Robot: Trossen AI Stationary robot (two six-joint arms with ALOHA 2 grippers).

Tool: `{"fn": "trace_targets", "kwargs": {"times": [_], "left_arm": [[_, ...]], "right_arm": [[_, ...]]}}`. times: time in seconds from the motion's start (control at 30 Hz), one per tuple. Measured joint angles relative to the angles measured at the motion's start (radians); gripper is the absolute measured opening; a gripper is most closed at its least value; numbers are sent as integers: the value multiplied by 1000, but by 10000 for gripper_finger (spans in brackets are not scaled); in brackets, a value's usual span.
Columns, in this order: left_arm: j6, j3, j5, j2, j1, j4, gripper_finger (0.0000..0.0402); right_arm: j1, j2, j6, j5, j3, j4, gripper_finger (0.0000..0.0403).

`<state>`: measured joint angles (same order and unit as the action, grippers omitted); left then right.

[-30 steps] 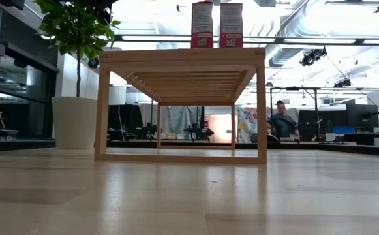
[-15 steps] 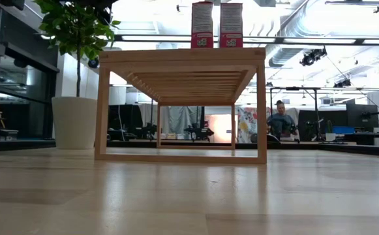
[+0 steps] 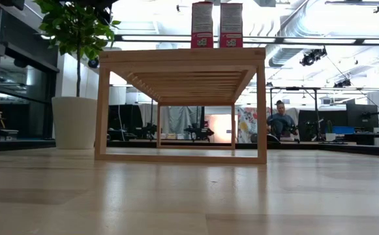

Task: Stack cereal on shelf
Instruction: Put the yellow cereal box on the shelf aligned with the other yellow cereal box

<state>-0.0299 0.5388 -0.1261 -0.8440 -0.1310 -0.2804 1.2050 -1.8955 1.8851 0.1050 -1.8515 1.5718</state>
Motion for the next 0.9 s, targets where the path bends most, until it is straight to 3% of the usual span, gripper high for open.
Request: {"fn": "trace_targets", "kwargs": {"times": [0.27,0.9], "left_arm": [[0,0,0,0,0,17,0],[0,0,0,0,0,17,0]], "right_arm": [[-37,-46,-117,7,0,0,0],[-56,-130,-143,-52,1,-1,0]]}}
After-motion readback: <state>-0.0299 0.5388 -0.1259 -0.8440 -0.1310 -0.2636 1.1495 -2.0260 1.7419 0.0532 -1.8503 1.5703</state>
